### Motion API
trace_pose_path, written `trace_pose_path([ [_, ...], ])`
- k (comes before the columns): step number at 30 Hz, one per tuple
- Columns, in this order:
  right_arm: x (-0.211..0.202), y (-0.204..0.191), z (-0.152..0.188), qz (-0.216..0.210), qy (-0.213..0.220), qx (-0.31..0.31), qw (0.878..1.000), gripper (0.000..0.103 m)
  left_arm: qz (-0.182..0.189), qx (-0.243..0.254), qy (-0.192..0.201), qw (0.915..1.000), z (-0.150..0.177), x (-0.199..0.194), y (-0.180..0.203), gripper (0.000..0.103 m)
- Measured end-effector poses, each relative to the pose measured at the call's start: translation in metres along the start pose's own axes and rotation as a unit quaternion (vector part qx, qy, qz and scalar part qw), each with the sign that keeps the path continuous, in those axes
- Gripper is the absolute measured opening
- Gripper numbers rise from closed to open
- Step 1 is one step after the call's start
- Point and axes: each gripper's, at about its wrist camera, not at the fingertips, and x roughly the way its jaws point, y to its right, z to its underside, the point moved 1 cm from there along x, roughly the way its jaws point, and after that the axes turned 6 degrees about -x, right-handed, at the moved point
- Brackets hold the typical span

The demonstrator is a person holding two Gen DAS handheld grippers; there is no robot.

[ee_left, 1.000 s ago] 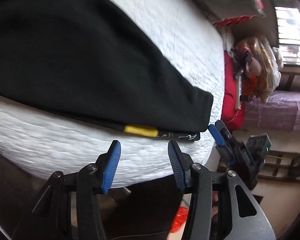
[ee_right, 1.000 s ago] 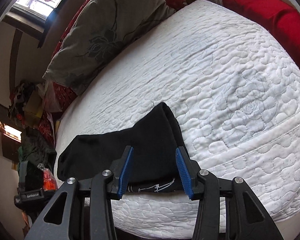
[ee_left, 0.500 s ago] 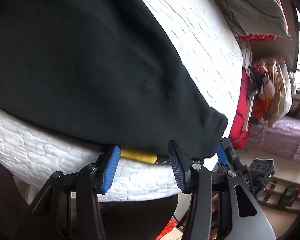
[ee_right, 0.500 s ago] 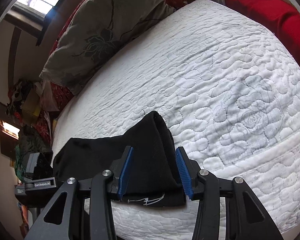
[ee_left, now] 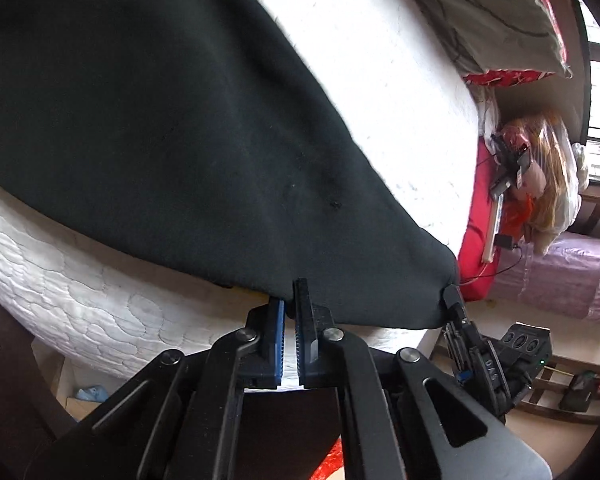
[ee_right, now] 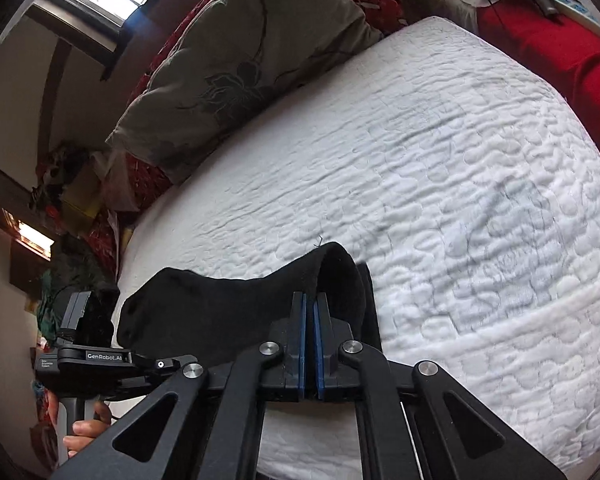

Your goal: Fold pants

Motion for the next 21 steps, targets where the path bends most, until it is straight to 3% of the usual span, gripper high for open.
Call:
trace_pose_path([
  [4, 0.025, 0.018, 0.018, 0.048, -0.042, 0.000, 0.998, 0.004, -0.006, -0.020, -0.017, 0.9996, -0.005, 0.018, -0.011, 0.003],
  [7, 0.022, 0.021, 0.022, 0.028, -0.031, 0.018, 0.999, 0.011, 0.002, -0.007, -0.013, 0.9999, 0.001, 0.005, -0.010, 0.005],
  [8, 0.017, 0.022, 0.020, 0.019, -0.029, 0.027, 0.999, 0.016, 0.006, -0.002, -0.009, 0.9999, 0.005, 0.001, -0.009, 0.005],
  [10, 0.005, 0.024, 0.014, 0.002, -0.010, 0.041, 0.999, 0.025, 0.016, 0.011, -0.003, 0.9998, 0.016, -0.005, -0.007, 0.013],
  [11, -0.001, 0.027, 0.010, -0.003, 0.001, 0.047, 0.999, 0.033, 0.016, 0.018, -0.003, 0.9997, 0.022, -0.004, -0.004, 0.022],
  [12, -0.003, 0.029, 0.007, -0.008, 0.008, 0.053, 0.999, 0.042, 0.016, 0.025, -0.005, 0.9996, 0.026, 0.000, -0.001, 0.025],
  [13, -0.003, 0.030, 0.004, -0.010, 0.010, 0.058, 0.998, 0.044, 0.016, 0.030, -0.007, 0.9994, 0.028, 0.006, 0.005, 0.026],
  [19, 0.025, 0.017, -0.007, 0.011, 0.003, 0.026, 1.000, 0.045, 0.012, 0.040, -0.017, 0.9990, 0.031, 0.027, 0.024, 0.026],
  [21, 0.031, 0.012, -0.011, 0.060, 0.013, -0.011, 0.998, 0.043, 0.004, 0.037, -0.009, 0.9993, 0.028, 0.030, 0.026, 0.026],
])
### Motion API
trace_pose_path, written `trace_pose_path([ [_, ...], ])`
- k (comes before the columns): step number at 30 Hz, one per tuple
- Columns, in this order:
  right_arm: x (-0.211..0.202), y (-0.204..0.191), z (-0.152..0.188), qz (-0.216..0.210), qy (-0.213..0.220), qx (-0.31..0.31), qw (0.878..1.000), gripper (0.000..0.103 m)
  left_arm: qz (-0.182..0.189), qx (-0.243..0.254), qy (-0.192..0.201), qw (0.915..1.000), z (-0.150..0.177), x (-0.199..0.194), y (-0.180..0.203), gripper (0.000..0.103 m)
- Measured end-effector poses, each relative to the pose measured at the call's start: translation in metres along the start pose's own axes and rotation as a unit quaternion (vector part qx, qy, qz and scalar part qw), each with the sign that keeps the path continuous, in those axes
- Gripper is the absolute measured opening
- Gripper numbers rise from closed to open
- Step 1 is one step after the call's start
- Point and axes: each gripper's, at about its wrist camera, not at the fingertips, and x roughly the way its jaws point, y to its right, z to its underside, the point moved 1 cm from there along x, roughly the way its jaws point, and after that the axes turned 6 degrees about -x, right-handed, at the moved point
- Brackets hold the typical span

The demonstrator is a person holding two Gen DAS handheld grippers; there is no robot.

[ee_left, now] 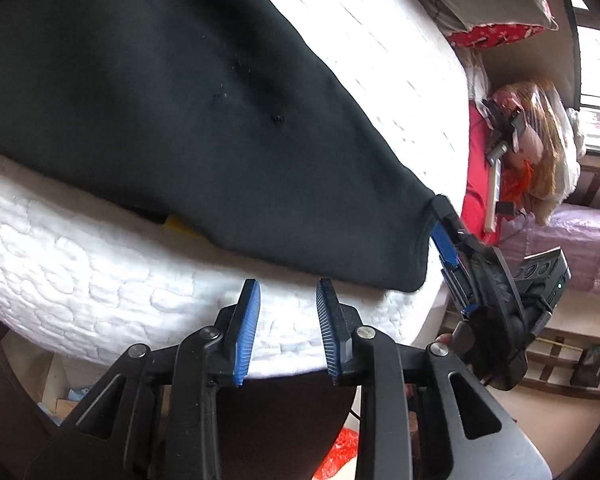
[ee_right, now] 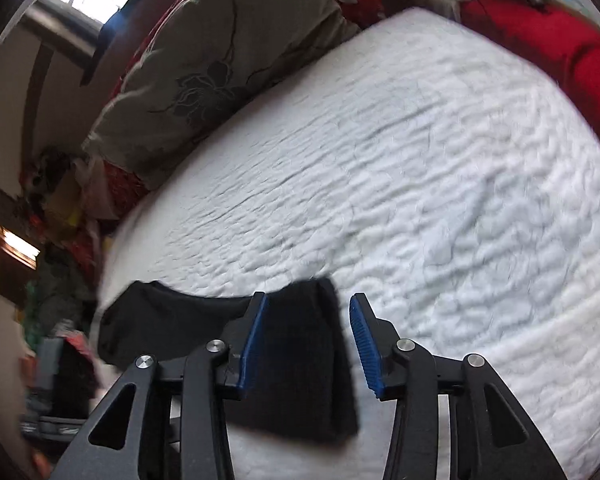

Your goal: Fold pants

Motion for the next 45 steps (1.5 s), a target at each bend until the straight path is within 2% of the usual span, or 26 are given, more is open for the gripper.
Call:
trace_pose_path([
  [1, 0.007, -0.001, -0.002, 0.034, -0.007, -0.017, 0.999, 0.043, -0.006, -0.003, 0.001, 1.0000, -0.003, 0.003, 0.000, 0.026],
  [2, 0.013, 0.002, -0.002, 0.048, -0.018, -0.020, 0.999, 0.042, -0.005, -0.010, -0.003, 0.9999, -0.004, 0.006, 0.000, 0.026],
  [4, 0.012, 0.013, -0.003, 0.024, -0.021, 0.013, 0.999, 0.042, 0.018, -0.031, -0.014, 0.9993, -0.004, 0.009, -0.001, 0.026],
  [5, 0.008, 0.016, -0.005, 0.010, -0.016, 0.029, 0.999, 0.045, 0.027, -0.035, -0.014, 0.9989, -0.003, 0.010, 0.001, 0.026],
  [7, 0.000, 0.025, -0.005, -0.027, -0.015, 0.058, 0.998, 0.045, 0.040, -0.044, -0.013, 0.9981, -0.002, 0.012, 0.006, 0.026],
  [10, -0.002, 0.035, 0.001, -0.058, -0.028, 0.082, 0.995, 0.045, 0.056, -0.052, -0.006, 0.9970, 0.001, 0.016, 0.015, 0.026],
  [14, 0.003, 0.041, 0.015, -0.101, -0.046, 0.116, 0.987, 0.048, 0.047, -0.053, 0.013, 0.9974, 0.003, 0.023, 0.016, 0.026],
  [18, 0.011, 0.046, 0.022, -0.131, -0.055, 0.132, 0.981, 0.051, 0.053, -0.079, 0.008, 0.9955, 0.000, 0.035, 0.008, 0.026],
  [22, 0.020, 0.044, 0.018, -0.156, -0.067, 0.136, 0.976, 0.051, 0.057, -0.082, 0.009, 0.9949, -0.004, 0.036, 0.015, 0.026],
  [30, 0.035, 0.036, 0.007, -0.183, -0.091, 0.119, 0.972, 0.051, 0.041, -0.073, 0.028, 0.9961, -0.003, 0.043, 0.028, 0.027],
  [34, 0.035, 0.038, 0.006, -0.198, -0.103, 0.120, 0.967, 0.049, 0.049, -0.070, 0.016, 0.9962, -0.003, 0.050, 0.037, 0.028],
  [41, 0.038, 0.056, 0.012, -0.223, -0.093, 0.190, 0.952, 0.049, 0.060, -0.083, 0.001, 0.9947, -0.006, 0.055, 0.035, 0.027],
  [44, 0.040, 0.055, 0.012, -0.215, -0.089, 0.202, 0.951, 0.048, 0.062, -0.088, -0.007, 0.9941, -0.009, 0.055, 0.035, 0.027],
  [45, 0.040, 0.053, 0.012, -0.208, -0.085, 0.201, 0.953, 0.043, 0.064, -0.093, -0.013, 0.9935, -0.010, 0.055, 0.033, 0.024],
])
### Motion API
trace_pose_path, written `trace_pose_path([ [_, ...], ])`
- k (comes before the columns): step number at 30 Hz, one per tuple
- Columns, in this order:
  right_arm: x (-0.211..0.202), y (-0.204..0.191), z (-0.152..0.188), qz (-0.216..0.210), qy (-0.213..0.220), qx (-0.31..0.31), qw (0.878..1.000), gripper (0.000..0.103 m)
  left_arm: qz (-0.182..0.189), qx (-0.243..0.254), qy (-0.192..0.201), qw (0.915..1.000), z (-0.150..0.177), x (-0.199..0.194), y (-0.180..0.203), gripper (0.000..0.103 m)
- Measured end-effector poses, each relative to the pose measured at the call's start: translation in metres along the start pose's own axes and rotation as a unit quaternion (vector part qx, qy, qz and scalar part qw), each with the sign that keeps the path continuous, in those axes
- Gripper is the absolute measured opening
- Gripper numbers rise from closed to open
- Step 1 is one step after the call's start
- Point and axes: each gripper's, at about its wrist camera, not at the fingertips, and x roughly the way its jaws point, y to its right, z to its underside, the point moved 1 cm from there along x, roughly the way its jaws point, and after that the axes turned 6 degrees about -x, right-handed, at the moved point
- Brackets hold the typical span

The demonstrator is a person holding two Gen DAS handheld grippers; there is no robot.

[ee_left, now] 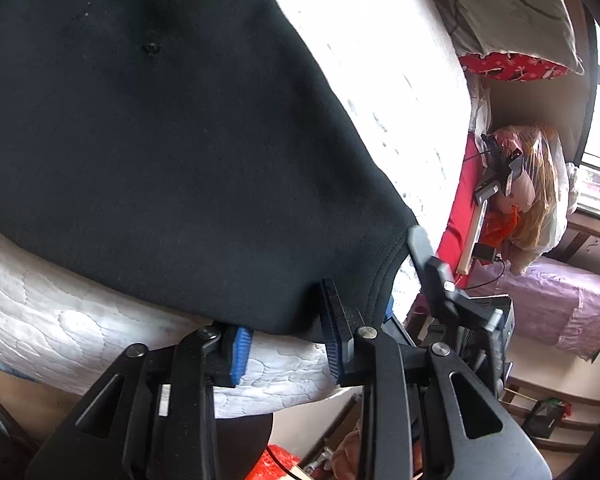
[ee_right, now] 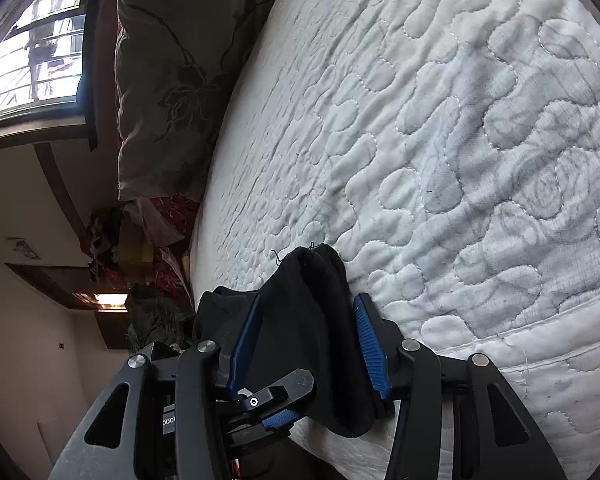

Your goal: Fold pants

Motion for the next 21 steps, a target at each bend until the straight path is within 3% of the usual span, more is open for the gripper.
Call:
trace_pose_path([
  [1, 0.001, -0.002, 0.000, 0.014, 0.004, -0.003, 1.000, 0.036, 0.004, -0.008, -0.008, 0.9999, -0.002, -0.001, -0.003, 0.021],
  [2, 0.003, -0.003, 0.001, 0.030, 0.003, -0.010, 1.000, 0.019, 0.009, -0.019, -0.019, 0.9996, -0.004, -0.001, -0.008, 0.014],
  [3, 0.007, -0.004, 0.002, 0.039, -0.001, -0.014, 0.999, 0.013, 0.017, -0.027, -0.029, 0.9991, -0.006, -0.001, -0.011, 0.013],
  [7, 0.008, -0.020, 0.003, 0.066, 0.009, -0.032, 0.997, 0.012, 0.043, -0.051, -0.068, 0.9954, -0.011, -0.004, -0.019, 0.007],
  [12, -0.001, -0.052, 0.008, 0.093, 0.017, -0.069, 0.993, 0.011, 0.055, -0.028, -0.073, 0.9954, -0.007, -0.020, -0.004, 0.006],
  [21, 0.001, -0.112, 0.012, 0.103, 0.016, -0.094, 0.990, 0.011, 0.112, -0.040, -0.073, 0.9902, -0.016, -0.060, -0.009, 0.006],
])
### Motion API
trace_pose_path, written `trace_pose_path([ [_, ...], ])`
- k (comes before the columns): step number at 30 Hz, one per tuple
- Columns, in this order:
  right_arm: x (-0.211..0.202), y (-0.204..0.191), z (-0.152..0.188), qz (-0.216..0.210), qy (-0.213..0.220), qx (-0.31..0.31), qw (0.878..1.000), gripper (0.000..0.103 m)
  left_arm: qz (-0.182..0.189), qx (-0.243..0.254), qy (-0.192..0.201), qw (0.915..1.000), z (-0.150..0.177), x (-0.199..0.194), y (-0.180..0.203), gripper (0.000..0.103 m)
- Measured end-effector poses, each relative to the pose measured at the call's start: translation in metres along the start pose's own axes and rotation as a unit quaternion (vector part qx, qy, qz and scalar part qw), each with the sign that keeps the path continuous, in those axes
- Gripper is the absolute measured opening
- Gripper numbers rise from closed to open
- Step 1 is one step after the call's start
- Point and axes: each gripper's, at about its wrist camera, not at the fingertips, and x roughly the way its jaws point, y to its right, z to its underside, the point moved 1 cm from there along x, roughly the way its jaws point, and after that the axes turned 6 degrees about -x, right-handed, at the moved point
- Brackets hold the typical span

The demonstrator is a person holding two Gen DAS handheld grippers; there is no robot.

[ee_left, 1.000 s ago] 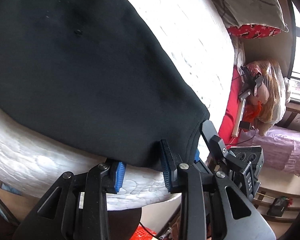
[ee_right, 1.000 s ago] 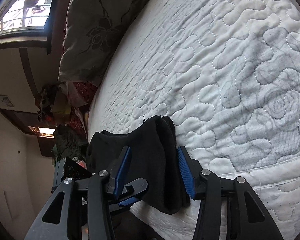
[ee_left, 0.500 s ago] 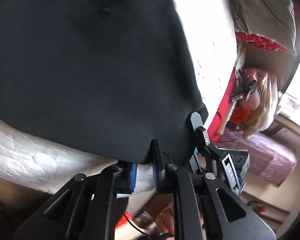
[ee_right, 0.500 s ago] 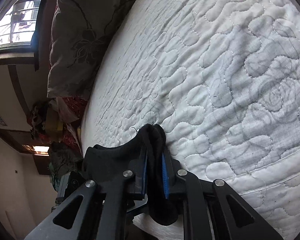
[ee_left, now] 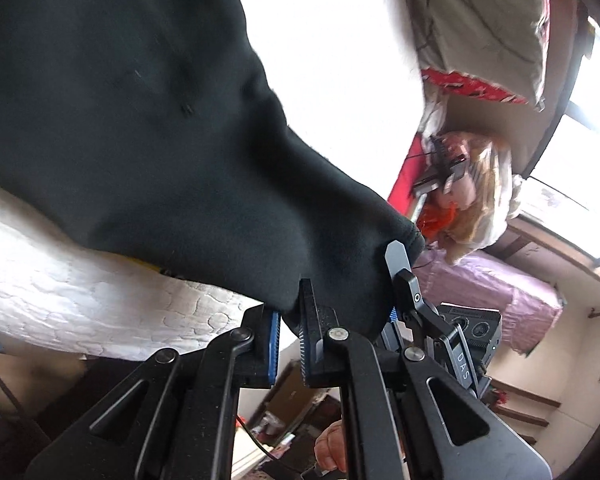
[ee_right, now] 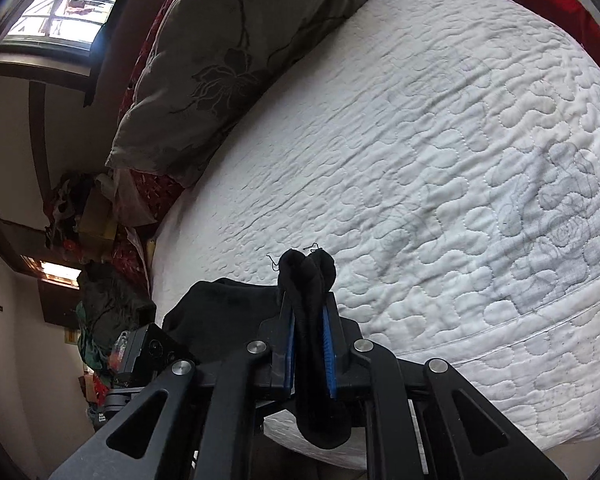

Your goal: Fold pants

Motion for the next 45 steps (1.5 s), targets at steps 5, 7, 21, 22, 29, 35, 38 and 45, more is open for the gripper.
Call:
trace_pose_path([
  [5, 0.011, -0.043, -0.001, -0.001, -0.008, -0.025, 1.000, 0.011, 0.034, -0.016, 0.022, 0.9990, -0.015, -0.041, -0.007, 0.006],
  [7, 0.020, -0.063, -0.001, -0.005, -0.013, -0.037, 0.999, 0.011, 0.046, -0.021, 0.033, 0.9982, -0.021, -0.057, -0.011, 0.006],
  [21, 0.117, -0.174, 0.009, -0.028, -0.062, -0.090, 0.994, 0.011, 0.114, -0.096, 0.094, 0.9844, -0.069, -0.147, -0.070, 0.006],
  [22, 0.128, -0.181, 0.011, -0.026, -0.068, -0.092, 0.993, 0.011, 0.115, -0.103, 0.096, 0.9833, -0.072, -0.149, -0.074, 0.006],
  [29, 0.196, -0.202, 0.032, 0.012, -0.107, -0.121, 0.987, 0.015, 0.099, -0.137, 0.121, 0.9782, -0.089, -0.167, -0.106, 0.006],
  [35, 0.224, -0.204, 0.048, 0.037, -0.129, -0.134, 0.982, 0.029, 0.048, -0.112, 0.175, 0.9770, -0.085, -0.189, -0.108, 0.006],
  [38, 0.212, -0.206, 0.047, 0.020, -0.125, -0.123, 0.984, 0.033, 0.022, -0.074, 0.203, 0.9761, -0.077, -0.205, -0.098, 0.009],
  [45, 0.127, -0.188, 0.054, -0.076, -0.069, -0.084, 0.991, 0.058, -0.076, 0.062, 0.277, 0.9558, -0.046, -0.228, -0.075, 0.050],
])
